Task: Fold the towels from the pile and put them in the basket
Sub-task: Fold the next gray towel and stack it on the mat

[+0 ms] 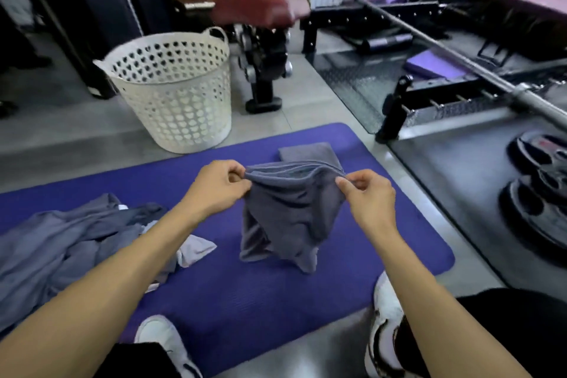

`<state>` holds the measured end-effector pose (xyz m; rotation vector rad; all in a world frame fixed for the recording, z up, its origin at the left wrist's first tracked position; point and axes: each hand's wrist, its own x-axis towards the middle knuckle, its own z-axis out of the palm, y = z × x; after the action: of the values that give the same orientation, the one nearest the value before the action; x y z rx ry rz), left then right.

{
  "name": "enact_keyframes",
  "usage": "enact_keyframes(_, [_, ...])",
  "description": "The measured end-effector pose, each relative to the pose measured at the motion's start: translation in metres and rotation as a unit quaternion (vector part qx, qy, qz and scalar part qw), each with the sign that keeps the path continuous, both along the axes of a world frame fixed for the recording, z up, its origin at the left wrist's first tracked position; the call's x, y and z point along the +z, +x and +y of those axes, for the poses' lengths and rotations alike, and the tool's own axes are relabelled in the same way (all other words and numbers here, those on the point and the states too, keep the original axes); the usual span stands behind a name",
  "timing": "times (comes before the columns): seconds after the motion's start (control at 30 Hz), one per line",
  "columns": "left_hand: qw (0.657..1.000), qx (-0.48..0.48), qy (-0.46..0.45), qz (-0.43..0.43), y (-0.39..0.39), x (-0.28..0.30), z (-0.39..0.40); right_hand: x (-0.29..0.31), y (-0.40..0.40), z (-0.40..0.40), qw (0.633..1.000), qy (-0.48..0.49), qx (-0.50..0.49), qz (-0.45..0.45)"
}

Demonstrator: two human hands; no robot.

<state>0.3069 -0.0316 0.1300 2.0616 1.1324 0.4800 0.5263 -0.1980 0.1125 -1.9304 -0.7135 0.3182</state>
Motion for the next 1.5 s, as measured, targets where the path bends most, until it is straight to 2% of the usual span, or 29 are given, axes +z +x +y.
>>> enact_keyframes(0.1, [0.996,0.074,0.04,0.009,-0.024,0.008,0.01,0.033,-0.004,0.01,0.993,0.013,0.118,0.01])
enact_keyframes(0.17, [0.994,0.099,0.054,-0.01,-0.029,0.008,0.013,0.044,-0.003,0.015,0.993,0.011,0.117,-0.027])
enact_keyframes(0.27, [0.982,0.151,0.061,-0.1,-0.018,0.009,0.002,0.049,-0.004,0.018,0.986,-0.039,0.122,-0.103])
enact_keyframes(0.37, [0.996,0.084,-0.002,-0.024,-0.01,-0.002,-0.001,0.05,-0.004,0.017,0.968,-0.095,0.198,-0.122])
enact_keyframes(0.43, [0.994,0.09,-0.031,-0.052,-0.011,-0.003,0.002,0.049,0.006,0.017,0.973,-0.1,0.152,-0.143])
enact_keyframes(0.5, [0.987,0.134,-0.014,-0.093,-0.011,-0.003,0.003,0.043,0.015,0.016,0.975,-0.111,0.102,-0.161])
enact_keyframes(0.57, [0.989,0.127,-0.002,-0.071,-0.008,-0.003,-0.001,0.035,0.015,0.014,0.973,-0.126,0.094,-0.171])
enact_keyframes(0.73, [0.991,0.098,-0.079,-0.053,-0.008,-0.009,0.002,0.03,0.014,0.009,0.969,-0.147,0.106,-0.166])
enact_keyframes(0.87, [0.993,0.087,-0.066,-0.033,-0.012,-0.017,-0.005,0.027,0.01,-0.002,0.965,-0.192,0.123,-0.134])
enact_keyframes(0.93, [0.993,0.072,-0.086,-0.019,-0.018,-0.021,-0.01,0.025,0.007,-0.011,0.967,-0.193,0.126,-0.112])
enact_keyframes(1.03, [0.983,0.054,-0.171,-0.05,-0.031,-0.013,-0.017,0.028,0.004,-0.025,0.98,-0.149,0.127,-0.035])
enact_keyframes(1.1, [0.973,-0.003,-0.219,-0.072,-0.04,-0.006,-0.023,0.031,0.002,-0.034,0.984,-0.109,0.135,0.036])
enact_keyframes(1.17, [0.966,-0.058,-0.235,-0.089,-0.048,-0.002,-0.029,0.034,-0.003,-0.045,0.98,-0.061,0.157,0.104])
enact_keyframes(1.27, [0.967,-0.048,-0.221,-0.115,-0.05,-0.004,-0.038,0.034,-0.007,-0.061,0.973,-0.034,0.179,0.144])
enact_keyframes(1.33, [0.968,-0.019,-0.215,-0.127,-0.046,-0.009,-0.042,0.029,-0.005,-0.065,0.973,-0.066,0.181,0.125])
enact_keyframes(1.4, [0.968,0.01,-0.214,-0.129,-0.04,-0.018,-0.04,0.023,0.003,-0.059,0.971,-0.149,0.176,0.054])
enact_keyframes(1.5, [0.977,0.059,-0.187,-0.086,-0.024,-0.034,-0.026,0.018,0.009,-0.037,0.946,-0.262,0.182,-0.055])
